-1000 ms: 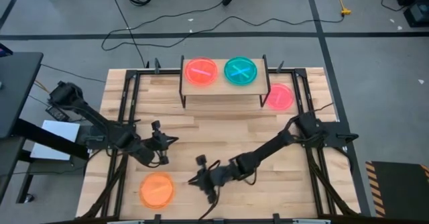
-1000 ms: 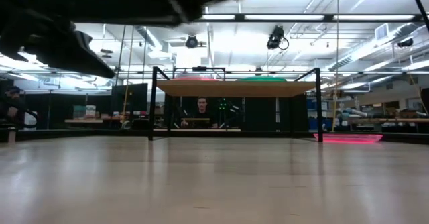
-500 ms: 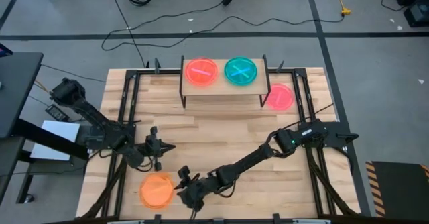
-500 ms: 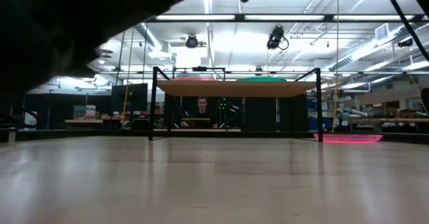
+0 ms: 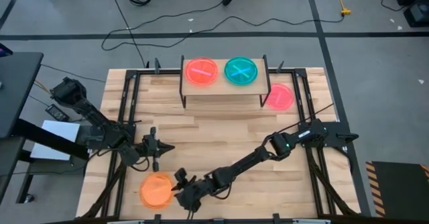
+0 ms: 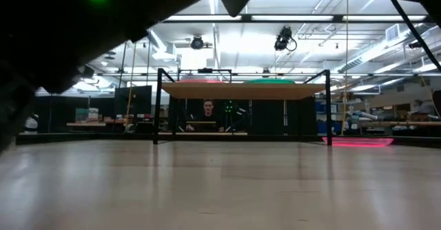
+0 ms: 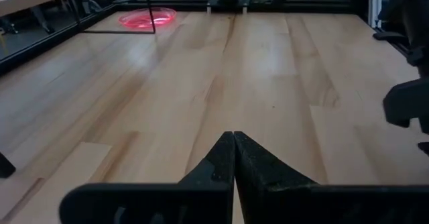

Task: Place and stack plates onto a shelf
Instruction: Stack the orange plate on top of the red plate on the shelf

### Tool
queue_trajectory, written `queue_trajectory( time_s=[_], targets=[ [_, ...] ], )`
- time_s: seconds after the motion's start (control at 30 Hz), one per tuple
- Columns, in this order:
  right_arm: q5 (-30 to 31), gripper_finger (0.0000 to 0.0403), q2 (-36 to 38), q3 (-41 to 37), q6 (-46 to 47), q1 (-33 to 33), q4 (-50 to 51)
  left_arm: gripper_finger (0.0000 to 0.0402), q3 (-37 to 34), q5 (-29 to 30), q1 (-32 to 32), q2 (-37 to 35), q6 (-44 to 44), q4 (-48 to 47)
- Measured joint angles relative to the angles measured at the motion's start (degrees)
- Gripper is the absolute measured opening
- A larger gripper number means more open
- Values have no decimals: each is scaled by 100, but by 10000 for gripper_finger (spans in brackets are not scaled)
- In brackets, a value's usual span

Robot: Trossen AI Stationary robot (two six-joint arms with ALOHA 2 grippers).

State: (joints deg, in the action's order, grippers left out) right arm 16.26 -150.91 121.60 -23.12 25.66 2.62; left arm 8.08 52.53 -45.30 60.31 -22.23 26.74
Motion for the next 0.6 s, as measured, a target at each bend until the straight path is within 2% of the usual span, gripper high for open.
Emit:
queue_trajectory(
  time_s=[0.33, 0.6],
  targets=[
    [-309, 195, 4, 0, -65, -36, -260, 9, 0, -2, 9, 0, 192, 47],
    [-645, 191, -51, -2, -208, -73, -277, 9, 0, -22, 11, 0, 206, 45]
  ],
)
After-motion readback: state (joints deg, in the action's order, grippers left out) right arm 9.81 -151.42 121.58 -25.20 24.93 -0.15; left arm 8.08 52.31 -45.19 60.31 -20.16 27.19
